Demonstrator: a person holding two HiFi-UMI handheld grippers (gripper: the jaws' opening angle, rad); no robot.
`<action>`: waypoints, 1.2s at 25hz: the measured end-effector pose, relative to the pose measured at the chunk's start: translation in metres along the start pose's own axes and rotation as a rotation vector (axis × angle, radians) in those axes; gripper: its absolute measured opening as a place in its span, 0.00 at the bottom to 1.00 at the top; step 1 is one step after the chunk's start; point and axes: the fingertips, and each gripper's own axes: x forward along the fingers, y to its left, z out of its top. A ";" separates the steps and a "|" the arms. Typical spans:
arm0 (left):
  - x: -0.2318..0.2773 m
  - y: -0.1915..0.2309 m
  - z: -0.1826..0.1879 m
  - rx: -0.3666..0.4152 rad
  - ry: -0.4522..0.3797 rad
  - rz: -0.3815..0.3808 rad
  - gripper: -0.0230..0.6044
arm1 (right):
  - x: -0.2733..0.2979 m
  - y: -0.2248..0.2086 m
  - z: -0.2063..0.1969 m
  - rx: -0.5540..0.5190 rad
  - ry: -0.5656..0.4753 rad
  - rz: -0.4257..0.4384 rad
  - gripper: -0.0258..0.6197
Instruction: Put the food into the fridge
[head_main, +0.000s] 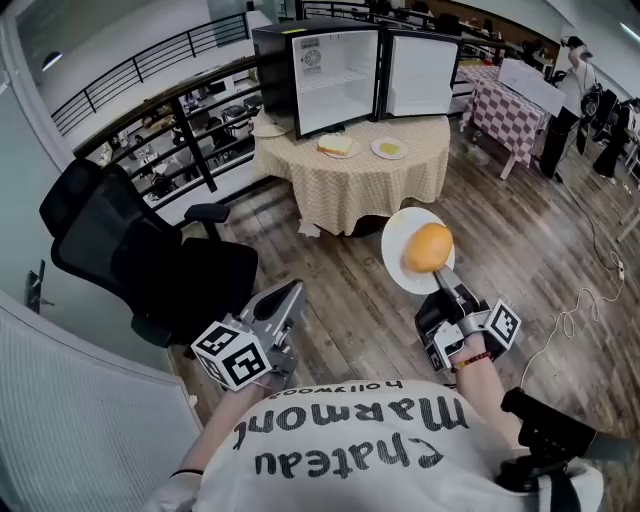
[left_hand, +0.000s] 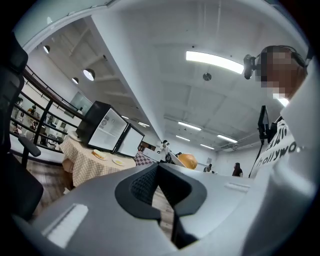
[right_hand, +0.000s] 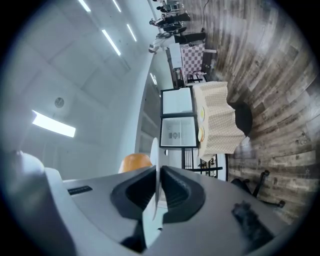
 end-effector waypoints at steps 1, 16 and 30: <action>0.000 0.005 0.001 0.005 0.007 0.001 0.04 | 0.002 -0.003 -0.002 0.003 -0.006 -0.002 0.09; 0.081 0.064 0.007 -0.006 0.063 -0.054 0.04 | 0.091 -0.037 0.023 0.011 -0.013 -0.007 0.09; 0.228 0.143 0.051 -0.008 0.027 -0.039 0.04 | 0.232 -0.061 0.120 0.003 0.067 -0.003 0.09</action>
